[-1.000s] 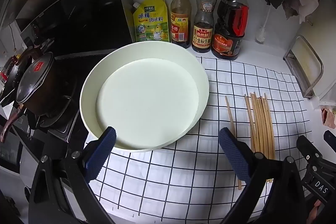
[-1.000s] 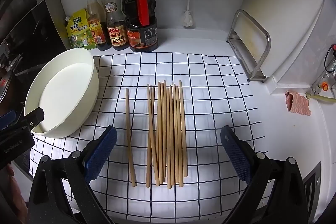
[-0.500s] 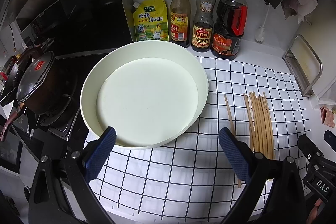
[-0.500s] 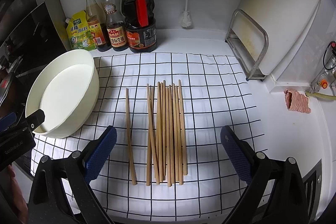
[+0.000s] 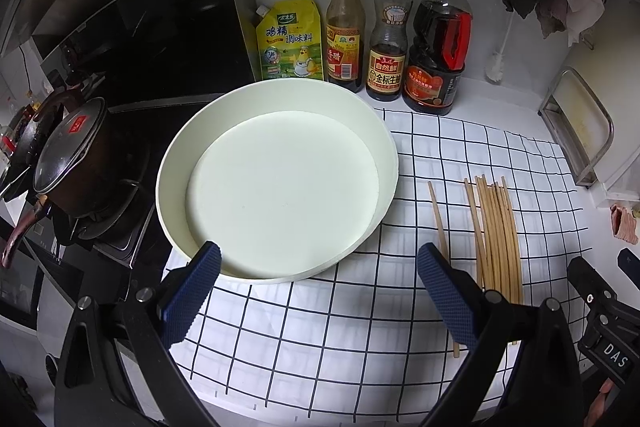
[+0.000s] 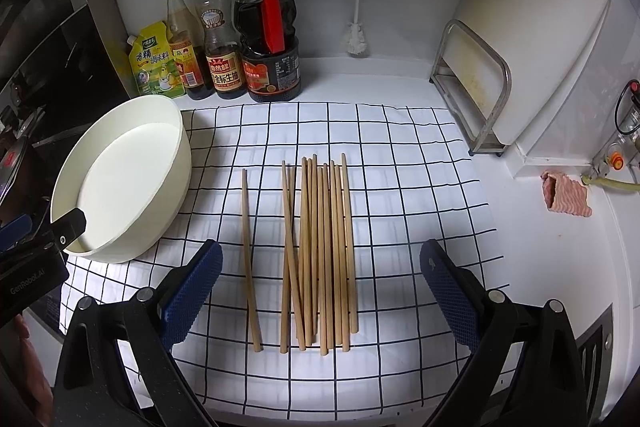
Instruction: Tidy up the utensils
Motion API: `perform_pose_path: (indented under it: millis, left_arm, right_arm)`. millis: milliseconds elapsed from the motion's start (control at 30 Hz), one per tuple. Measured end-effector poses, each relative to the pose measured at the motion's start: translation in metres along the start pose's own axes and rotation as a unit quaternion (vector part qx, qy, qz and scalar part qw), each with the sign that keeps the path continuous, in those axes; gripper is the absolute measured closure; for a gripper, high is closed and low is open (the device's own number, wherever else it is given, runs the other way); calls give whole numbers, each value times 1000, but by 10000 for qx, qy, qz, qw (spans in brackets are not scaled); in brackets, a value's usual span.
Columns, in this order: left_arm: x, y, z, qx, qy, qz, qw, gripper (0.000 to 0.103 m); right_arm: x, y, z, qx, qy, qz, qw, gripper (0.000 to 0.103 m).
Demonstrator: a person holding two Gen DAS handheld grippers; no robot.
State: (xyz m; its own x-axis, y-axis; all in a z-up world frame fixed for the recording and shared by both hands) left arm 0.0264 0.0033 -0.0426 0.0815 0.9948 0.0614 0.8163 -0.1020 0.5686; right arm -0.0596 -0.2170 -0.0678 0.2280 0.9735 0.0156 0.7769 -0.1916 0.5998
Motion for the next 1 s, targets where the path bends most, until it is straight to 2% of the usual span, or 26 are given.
perform_pose_path:
  millis: [1000]
  left_arm:
    - [2,0,-1,-17,-14,-9,10000,6]
  right_arm:
    - [1,-1,-1,-12,6,-8,10000,8]
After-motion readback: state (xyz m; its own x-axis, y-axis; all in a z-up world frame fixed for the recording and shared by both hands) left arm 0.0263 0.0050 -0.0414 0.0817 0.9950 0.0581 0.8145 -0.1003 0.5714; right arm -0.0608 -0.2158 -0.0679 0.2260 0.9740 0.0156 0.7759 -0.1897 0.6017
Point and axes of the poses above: each gripper's, at about its wrist camera, not at the fingertips, and z roughly the way its jaws point, x to its left, y to its top, the point moved 6 cm from there along z, roughly the way its jaws point
